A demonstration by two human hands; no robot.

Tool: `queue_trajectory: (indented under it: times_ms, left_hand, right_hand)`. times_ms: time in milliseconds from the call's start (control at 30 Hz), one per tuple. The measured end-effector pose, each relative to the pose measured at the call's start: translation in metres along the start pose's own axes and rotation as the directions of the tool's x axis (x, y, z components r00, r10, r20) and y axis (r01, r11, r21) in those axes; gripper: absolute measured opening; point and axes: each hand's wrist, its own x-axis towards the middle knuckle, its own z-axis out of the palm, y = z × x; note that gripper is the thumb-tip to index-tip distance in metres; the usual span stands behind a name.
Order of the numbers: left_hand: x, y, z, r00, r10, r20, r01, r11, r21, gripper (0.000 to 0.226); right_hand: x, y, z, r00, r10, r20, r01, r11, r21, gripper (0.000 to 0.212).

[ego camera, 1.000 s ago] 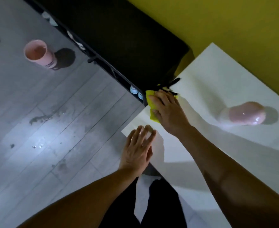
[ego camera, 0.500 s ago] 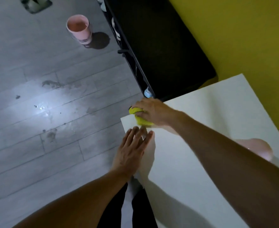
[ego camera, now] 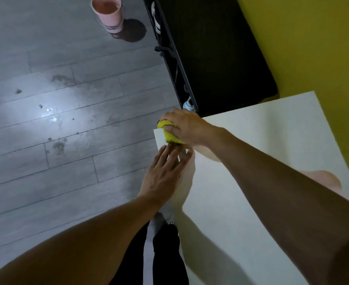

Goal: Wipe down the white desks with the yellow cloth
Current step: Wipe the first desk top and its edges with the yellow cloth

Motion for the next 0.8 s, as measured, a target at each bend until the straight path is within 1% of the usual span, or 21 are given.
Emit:
queue_trajectory:
  times_ms: [67, 200, 300, 400, 533, 600, 667, 700, 733, 800]
  left_hand:
    - [0.001, 0.000, 0.000, 1.000, 0.003, 0.011, -0.003, 1.000, -0.002, 0.096]
    - [0.002, 0.002, 0.000, 1.000, -0.021, 0.022, 0.021, 1.000, -0.015, 0.090]
    - [0.002, 0.003, 0.002, 0.999, -0.026, 0.022, 0.027, 1.000, -0.009, 0.093]
    - [0.002, 0.004, 0.002, 0.999, -0.032, 0.021, 0.033, 0.999, -0.005, 0.096]
    - [0.002, 0.002, 0.002, 1.000, -0.025, -0.015, 0.025, 1.000, 0.008, 0.091]
    - [0.003, 0.001, 0.002, 1.000, -0.023, -0.017, 0.023, 1.000, 0.001, 0.089]
    - [0.004, 0.001, 0.002, 1.000, -0.010, -0.008, 0.010, 1.000, 0.005, 0.086]
    - [0.004, 0.001, 0.002, 1.000, -0.007, -0.006, 0.007, 1.000, 0.007, 0.084]
    - [0.004, 0.002, 0.002, 1.000, -0.008, -0.007, 0.008, 1.000, 0.007, 0.084]
    - [0.006, 0.002, 0.000, 1.000, -0.017, 0.006, 0.017, 1.000, 0.010, 0.084]
  right_hand:
    - [-0.013, 0.019, -0.010, 0.999, 0.025, -0.024, -0.026, 0.999, -0.022, 0.035]
    - [-0.053, 0.097, -0.048, 0.973, 0.203, -0.112, -0.217, 0.967, -0.134, 0.034]
    - [-0.060, 0.111, -0.051, 0.957, 0.256, -0.138, -0.276, 0.949, -0.155, 0.034]
    - [-0.040, 0.075, -0.030, 0.962, 0.216, -0.168, -0.242, 0.959, -0.150, 0.036]
    - [-0.004, 0.008, 0.009, 0.990, 0.057, -0.127, -0.072, 0.991, -0.112, 0.036]
    - [0.002, -0.007, 0.014, 0.991, 0.015, -0.130, -0.026, 0.997, -0.079, 0.035]
    - [-0.007, 0.004, 0.005, 0.991, 0.011, -0.130, -0.021, 0.997, -0.077, 0.035]
    - [-0.017, 0.020, -0.003, 0.991, 0.025, -0.132, -0.038, 0.994, -0.102, 0.036]
    - [-0.027, 0.040, -0.012, 0.988, 0.050, -0.145, -0.070, 0.989, -0.133, 0.040]
    - [-0.051, 0.089, -0.038, 0.971, 0.151, -0.187, -0.182, 0.970, -0.162, 0.054]
